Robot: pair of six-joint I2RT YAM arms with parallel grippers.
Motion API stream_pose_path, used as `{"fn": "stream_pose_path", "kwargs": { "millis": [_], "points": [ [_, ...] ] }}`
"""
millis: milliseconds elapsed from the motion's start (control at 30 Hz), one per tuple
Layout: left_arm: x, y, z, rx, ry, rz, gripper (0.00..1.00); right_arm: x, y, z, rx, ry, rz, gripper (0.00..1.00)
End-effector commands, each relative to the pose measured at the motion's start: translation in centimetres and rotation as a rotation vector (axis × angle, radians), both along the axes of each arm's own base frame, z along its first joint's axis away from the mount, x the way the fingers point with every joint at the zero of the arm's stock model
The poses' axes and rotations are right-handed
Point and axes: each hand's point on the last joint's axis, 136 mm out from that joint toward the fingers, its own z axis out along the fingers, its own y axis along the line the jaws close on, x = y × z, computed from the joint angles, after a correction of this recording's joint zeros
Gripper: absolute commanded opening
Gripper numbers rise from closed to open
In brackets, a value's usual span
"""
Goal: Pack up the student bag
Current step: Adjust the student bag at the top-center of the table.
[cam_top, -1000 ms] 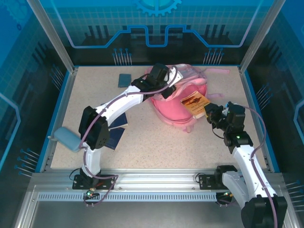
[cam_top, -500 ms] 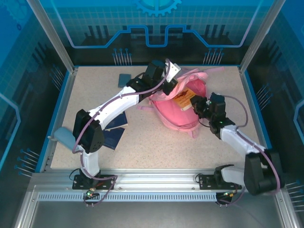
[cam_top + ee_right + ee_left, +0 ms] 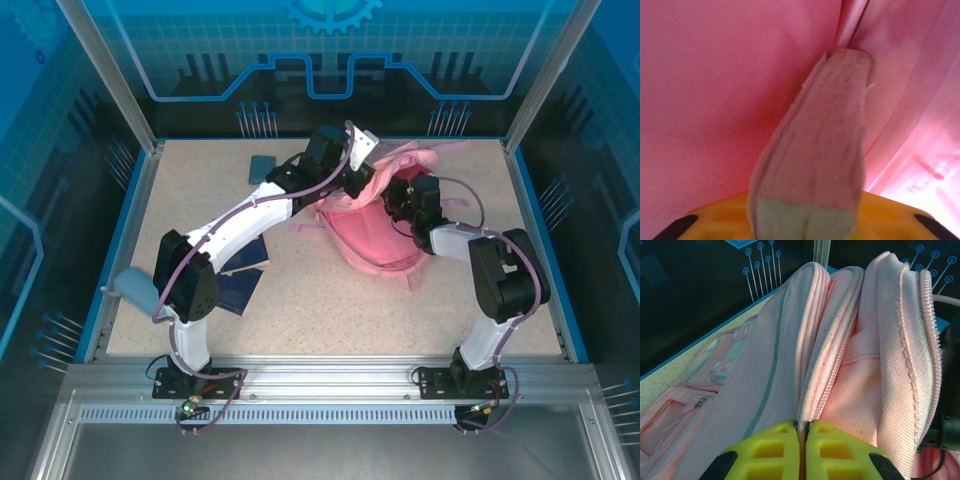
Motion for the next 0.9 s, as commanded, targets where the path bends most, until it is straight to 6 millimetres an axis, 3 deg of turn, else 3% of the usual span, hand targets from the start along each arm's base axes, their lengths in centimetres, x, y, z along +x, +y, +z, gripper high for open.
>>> {"fn": "stream_pose_path", "kwargs": {
  "millis": [0,100,267,400,433,700,767,867],
  "points": [
    [0.4,0.1,5.9,-0.148,-0.113,0.007,0.00,0.7,1.0,-0.1,-0.023,0.024,0.027,0.48],
    [0.6,0.5,5.5,-0.153,-0.105,0.019,0.00,-0.1,1.5,-1.6,-0.001,0.095,0.068,0.62],
    [1.0,1.3,4.3,-0.152,-0.082,0.038,0.00,-3.2,0.2,-2.3,-0.069,0.178,0.114,0.68],
    [1.3,2.0,2.9,-0.143,-0.060,0.055,0.00,-7.2,-1.8,-2.1,-0.167,0.249,0.133,0.75],
    [1.3,2.2,2.5,-0.141,-0.054,0.060,0.00,-8.8,-2.5,-2.8,-0.191,0.285,0.132,0.75],
    [1.2,2.9,-0.9,-0.134,0.036,0.084,0.00,-17.9,-7.2,-3.5,-0.439,0.418,0.099,0.77],
    [1.0,3.4,-2.0,-0.133,0.085,0.106,0.12,-19.9,-9.1,-3.1,-0.530,0.446,0.059,0.81],
    [0.7,4.6,-3.8,-0.110,0.171,0.187,0.39,-22.3,-12.0,-1.5,-0.642,0.460,-0.017,0.88]
  ]
}}
